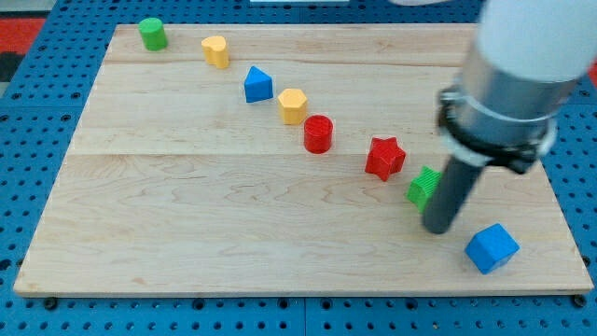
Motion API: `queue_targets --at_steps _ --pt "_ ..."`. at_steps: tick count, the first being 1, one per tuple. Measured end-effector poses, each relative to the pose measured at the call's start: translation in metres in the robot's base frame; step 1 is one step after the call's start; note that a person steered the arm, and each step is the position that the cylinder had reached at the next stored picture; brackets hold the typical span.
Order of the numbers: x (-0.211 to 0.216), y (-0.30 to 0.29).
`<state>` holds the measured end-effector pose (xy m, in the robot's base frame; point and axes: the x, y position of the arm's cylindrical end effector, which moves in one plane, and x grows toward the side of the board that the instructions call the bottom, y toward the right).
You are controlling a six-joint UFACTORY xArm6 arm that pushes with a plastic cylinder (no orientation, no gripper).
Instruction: Place the red circle in between hexagon and red star
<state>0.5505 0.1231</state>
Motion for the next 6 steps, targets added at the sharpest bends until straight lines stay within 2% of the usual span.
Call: queue_targets --at_steps 1,2,3,4,5,6 --pt "0.041 -0.026" --pt "0.065 -0.006" --pt "0.068 0.015" --pt "0.066 0.000" --pt "0.028 -0.087" --pt "-0.026 -0.125"
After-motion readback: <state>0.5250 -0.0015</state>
